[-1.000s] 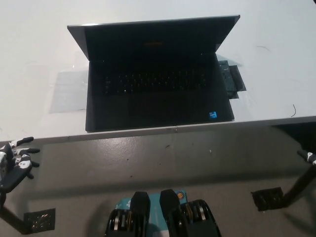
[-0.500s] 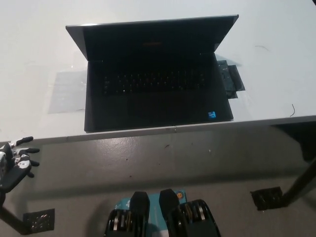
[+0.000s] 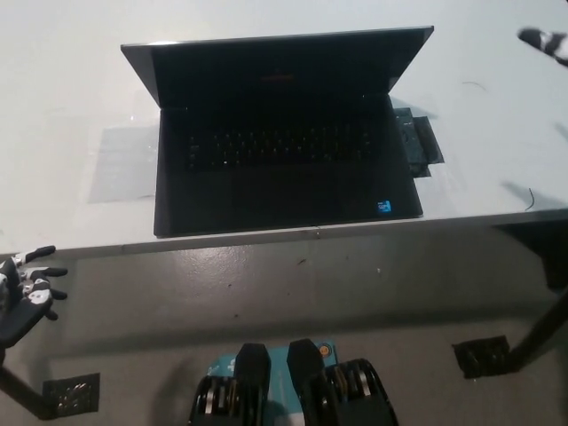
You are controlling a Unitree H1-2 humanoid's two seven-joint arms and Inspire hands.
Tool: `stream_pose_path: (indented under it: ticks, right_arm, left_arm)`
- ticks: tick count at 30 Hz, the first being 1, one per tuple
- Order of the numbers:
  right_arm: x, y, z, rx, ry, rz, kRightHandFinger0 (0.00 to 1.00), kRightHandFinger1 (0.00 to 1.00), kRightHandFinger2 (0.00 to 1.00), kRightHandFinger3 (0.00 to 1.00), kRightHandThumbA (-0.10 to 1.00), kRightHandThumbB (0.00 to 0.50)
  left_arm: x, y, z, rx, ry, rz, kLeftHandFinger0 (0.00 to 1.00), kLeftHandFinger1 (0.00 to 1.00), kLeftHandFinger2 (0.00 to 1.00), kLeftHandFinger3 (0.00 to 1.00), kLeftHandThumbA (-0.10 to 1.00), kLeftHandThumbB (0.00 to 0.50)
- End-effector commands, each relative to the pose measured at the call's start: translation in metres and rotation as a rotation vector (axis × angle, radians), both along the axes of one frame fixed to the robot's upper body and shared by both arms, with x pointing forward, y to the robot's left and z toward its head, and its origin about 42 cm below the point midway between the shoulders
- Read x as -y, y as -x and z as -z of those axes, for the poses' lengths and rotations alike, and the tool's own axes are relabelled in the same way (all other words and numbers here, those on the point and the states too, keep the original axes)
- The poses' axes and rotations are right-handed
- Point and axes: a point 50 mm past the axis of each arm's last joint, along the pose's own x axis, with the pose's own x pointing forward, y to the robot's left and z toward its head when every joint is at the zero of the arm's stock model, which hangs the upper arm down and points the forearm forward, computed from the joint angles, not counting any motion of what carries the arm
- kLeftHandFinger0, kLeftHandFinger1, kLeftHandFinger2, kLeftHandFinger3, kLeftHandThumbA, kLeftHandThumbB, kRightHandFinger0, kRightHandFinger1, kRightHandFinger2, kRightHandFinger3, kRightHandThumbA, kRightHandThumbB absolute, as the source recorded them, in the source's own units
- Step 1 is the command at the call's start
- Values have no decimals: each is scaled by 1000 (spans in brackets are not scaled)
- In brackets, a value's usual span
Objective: The robot uses its right hand to push down on the lid of a laptop kept in the middle of the desk to close it
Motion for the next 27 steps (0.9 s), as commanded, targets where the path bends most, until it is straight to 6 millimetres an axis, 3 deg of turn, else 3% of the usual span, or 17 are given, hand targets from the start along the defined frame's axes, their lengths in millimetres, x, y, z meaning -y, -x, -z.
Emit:
stream_pose_path:
  ticks: [1,3,6,9,12,17,18,20,26,27]
  right_arm:
    - [-18,-13,-34,55,27,-38,1000,1000,1000,1000,1000,313]
    - [-30,-19,-38,51,36,-62,1000,1000,1000,1000,1000,289]
    - [-41,-24,-43,56,69,-92,1000,1000,1000,1000,1000,296]
    - [-66,-32,-50,59,69,-135,1000,1000,1000,1000,1000,349]
    - [-81,-40,-51,41,17,-177,1000,1000,1000,1000,1000,324]
    - [-110,-58,-42,17,-27,-205,1000,1000,1000,1000,1000,329]
    - [-124,-67,-36,-3,19,-220,1000,1000,989,1000,1000,349]
    - [-130,-71,-34,-10,53,-226,1000,1000,990,1000,1000,338]
    - [-168,-91,-22,-21,183,-301,1000,1000,943,1000,1000,396]
    - [-174,-94,-17,-33,230,-302,1000,1000,932,1000,1000,426]
  left_arm:
    - [-6,2,-16,39,-46,12,392,487,629,755,110,0]
    - [-6,2,-16,27,-46,4,382,476,619,749,108,0]
    - [-5,1,-16,26,-38,4,382,475,606,742,101,3]
    - [-6,0,-19,37,-22,4,371,466,583,728,102,8]
    - [-5,-1,-20,36,-31,10,422,517,623,731,111,0]
    - [-6,-2,-18,42,-17,10,366,465,584,694,102,12]
    - [-2,-3,-17,28,-14,4,352,447,575,689,118,29]
    - [0,-4,-17,23,-26,2,360,454,574,698,129,25]
    - [1,-7,-23,24,-29,21,365,491,624,729,166,9]
    - [1,-8,-24,27,-21,28,365,487,617,737,169,8]
